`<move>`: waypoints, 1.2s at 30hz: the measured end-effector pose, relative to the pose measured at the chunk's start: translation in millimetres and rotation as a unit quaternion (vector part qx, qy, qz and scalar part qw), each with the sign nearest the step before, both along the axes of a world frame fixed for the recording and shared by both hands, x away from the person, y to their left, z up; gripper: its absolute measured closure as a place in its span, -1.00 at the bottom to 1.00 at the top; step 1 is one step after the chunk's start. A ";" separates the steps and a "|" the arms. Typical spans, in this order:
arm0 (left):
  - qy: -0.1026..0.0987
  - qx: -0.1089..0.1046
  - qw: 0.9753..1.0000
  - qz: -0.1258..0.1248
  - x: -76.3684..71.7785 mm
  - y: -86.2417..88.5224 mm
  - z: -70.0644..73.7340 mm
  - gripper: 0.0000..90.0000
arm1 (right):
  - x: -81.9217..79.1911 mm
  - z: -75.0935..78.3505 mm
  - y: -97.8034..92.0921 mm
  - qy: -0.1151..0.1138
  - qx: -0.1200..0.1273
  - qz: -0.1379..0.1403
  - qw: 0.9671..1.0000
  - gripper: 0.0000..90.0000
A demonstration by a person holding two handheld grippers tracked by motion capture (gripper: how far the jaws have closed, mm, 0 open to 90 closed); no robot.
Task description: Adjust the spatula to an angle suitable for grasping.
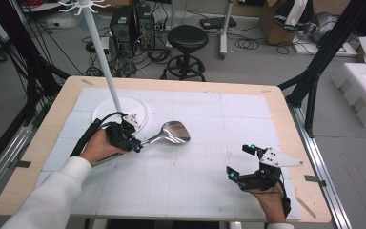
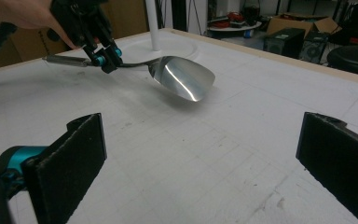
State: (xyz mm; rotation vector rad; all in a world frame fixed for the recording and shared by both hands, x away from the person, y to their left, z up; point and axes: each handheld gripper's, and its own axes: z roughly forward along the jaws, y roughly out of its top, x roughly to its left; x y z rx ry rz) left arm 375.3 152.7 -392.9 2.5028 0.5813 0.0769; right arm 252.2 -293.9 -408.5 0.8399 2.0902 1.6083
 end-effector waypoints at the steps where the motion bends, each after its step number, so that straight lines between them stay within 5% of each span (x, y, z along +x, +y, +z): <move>1: -0.002 -0.004 1.000 -0.005 -1.3 0.9 2.5 0.67 | 0.0 0.2 -0.3 0.000 0.000 0.000 1.000 -0.99; 11: -0.023 -0.035 0.998 -0.053 -19.1 -3.3 24.9 0.67 | -1.9 4.4 -1.0 -0.008 0.003 0.003 1.000 -0.99; 19: -0.028 -0.027 0.994 -0.103 -33.1 -29.8 26.9 0.67 | -3.8 8.6 -0.2 -0.017 -0.002 0.009 1.000 -0.99; 28: -0.017 -0.030 0.984 -0.176 -44.7 -70.4 13.0 0.67 | -4.7 10.5 -0.6 -0.015 -0.008 0.009 1.000 -0.99; 32: -0.010 -0.028 0.981 -0.189 -46.4 -78.8 6.6 0.67 | -4.8 10.4 -0.9 -0.015 -0.008 0.008 1.000 -0.99; 36: -0.011 -0.033 0.974 -0.224 -49.3 -90.8 -1.9 0.67 | -4.0 9.5 -0.2 -0.015 -0.011 0.012 1.000 -0.99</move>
